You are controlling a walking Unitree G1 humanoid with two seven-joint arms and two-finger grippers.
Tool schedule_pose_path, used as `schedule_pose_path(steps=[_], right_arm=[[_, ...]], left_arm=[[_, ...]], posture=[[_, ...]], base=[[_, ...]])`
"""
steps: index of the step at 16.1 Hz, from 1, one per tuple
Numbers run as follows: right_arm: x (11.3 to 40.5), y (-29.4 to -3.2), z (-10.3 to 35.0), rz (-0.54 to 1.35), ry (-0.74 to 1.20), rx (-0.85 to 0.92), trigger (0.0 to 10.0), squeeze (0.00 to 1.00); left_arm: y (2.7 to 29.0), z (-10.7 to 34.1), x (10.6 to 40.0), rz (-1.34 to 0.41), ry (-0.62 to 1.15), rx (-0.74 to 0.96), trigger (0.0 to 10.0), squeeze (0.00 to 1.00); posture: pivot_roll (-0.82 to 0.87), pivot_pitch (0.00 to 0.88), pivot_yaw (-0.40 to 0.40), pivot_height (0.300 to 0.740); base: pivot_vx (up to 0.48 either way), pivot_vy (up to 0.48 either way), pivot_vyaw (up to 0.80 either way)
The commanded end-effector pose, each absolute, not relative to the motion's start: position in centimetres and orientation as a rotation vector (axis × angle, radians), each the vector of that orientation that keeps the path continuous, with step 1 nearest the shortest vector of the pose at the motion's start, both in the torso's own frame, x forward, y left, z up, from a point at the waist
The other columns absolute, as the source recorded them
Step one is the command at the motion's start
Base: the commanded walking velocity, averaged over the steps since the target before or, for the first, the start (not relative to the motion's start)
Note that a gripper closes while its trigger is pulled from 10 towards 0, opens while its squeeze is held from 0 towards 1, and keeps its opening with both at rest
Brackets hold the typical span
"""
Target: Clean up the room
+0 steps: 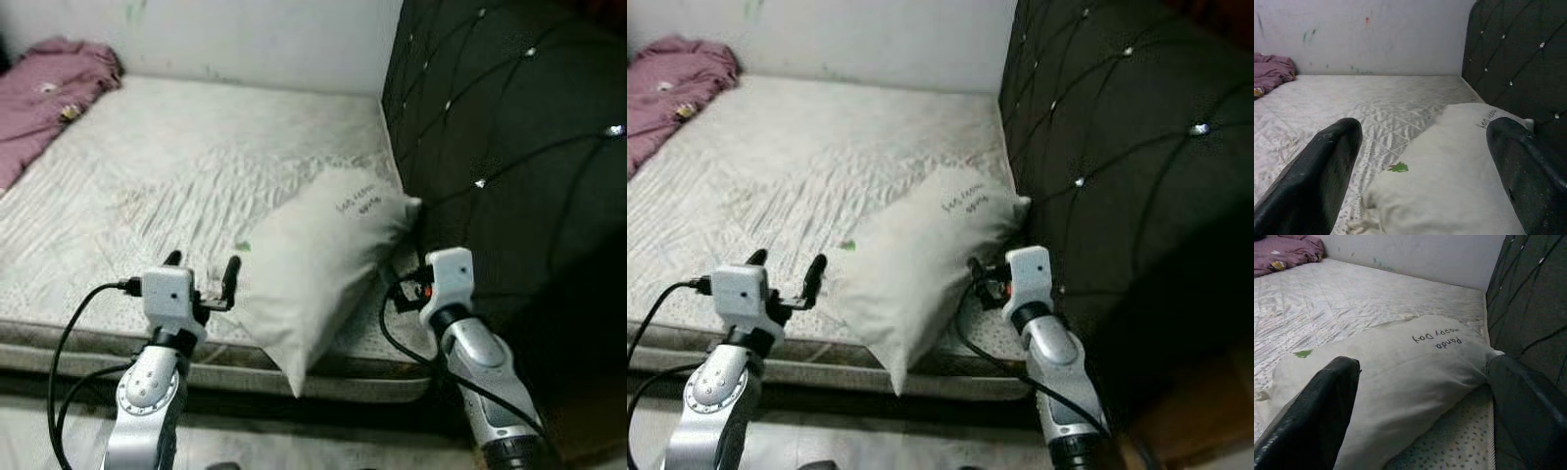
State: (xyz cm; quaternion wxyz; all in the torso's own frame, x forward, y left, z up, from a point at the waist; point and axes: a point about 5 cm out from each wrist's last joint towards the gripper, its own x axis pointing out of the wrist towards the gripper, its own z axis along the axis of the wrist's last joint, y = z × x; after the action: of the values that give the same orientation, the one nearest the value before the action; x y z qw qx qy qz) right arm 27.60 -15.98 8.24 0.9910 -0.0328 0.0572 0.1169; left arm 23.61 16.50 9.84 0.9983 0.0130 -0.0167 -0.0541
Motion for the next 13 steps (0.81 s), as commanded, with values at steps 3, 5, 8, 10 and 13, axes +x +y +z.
schedule_pose_path(steps=[3, 5, 8, 10, 13], right_arm=[[27.73, -15.96, 8.63, 0.236, 0.098, -0.071, 10.0, 0.00], [27.73, -15.95, 8.63, 0.236, 0.099, -0.070, 10.0, 0.00], [27.74, -15.94, 8.57, 0.235, 0.101, -0.066, 10.0, 0.00], [27.76, -15.92, 8.55, 0.236, 0.103, -0.066, 10.0, 0.00], [27.75, -15.93, 8.51, 0.240, 0.104, -0.068, 10.0, 0.00]], left_arm=[[16.86, 10.09, 23.64, -0.104, -0.042, 0.018, 10.0, 0.00], [16.96, 10.12, 23.67, -0.099, -0.043, 0.014, 10.0, 0.00], [16.78, 10.29, 23.65, -0.122, -0.058, 0.014, 10.0, 0.00], [16.70, 10.36, 23.63, -0.130, -0.064, 0.017, 10.0, 0.00], [16.63, 10.37, 23.59, -0.135, -0.067, 0.020, 10.0, 0.00]], posture=[[0.03, 0.000, -0.048, 0.740], [0.03, 0.000, -0.047, 0.740], [0.03, 0.000, -0.047, 0.740], [0.03, 0.000, -0.048, 0.740], [0.03, 0.000, -0.049, 0.740]], base=[[0.000, 0.000, 0.00], [0.000, 0.000, 0.00], [0.000, 0.000, 0.00], [0.270, 0.000, 0.00], [0.336, 0.000, 0.00]])
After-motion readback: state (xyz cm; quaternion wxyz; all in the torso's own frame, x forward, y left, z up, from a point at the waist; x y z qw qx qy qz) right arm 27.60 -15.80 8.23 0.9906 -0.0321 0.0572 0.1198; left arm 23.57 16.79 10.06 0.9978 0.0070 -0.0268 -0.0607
